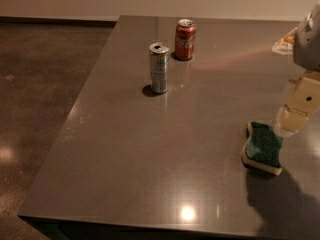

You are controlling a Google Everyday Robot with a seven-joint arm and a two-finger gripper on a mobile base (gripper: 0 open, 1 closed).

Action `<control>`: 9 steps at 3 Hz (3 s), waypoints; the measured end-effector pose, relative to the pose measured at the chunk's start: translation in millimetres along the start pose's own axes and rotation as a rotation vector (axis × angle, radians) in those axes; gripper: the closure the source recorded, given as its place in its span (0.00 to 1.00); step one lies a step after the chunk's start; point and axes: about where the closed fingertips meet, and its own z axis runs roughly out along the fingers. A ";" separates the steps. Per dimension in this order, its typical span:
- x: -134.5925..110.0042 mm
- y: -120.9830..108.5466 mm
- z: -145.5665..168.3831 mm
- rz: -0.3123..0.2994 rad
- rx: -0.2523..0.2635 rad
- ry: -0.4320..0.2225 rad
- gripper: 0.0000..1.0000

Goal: Move coke can near redbull can

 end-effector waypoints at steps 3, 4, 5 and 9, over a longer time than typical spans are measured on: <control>-27.5 -59.5 21.5 0.122 0.066 -0.155 0.00; -38.9 -87.7 30.6 0.197 0.096 -0.226 0.00; -47.5 -122.2 44.5 0.295 0.106 -0.277 0.00; -101.9 -216.4 107.8 0.501 0.168 -0.322 0.00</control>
Offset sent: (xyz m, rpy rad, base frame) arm 0.0571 0.0184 -0.0003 0.1277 -0.0684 -0.0230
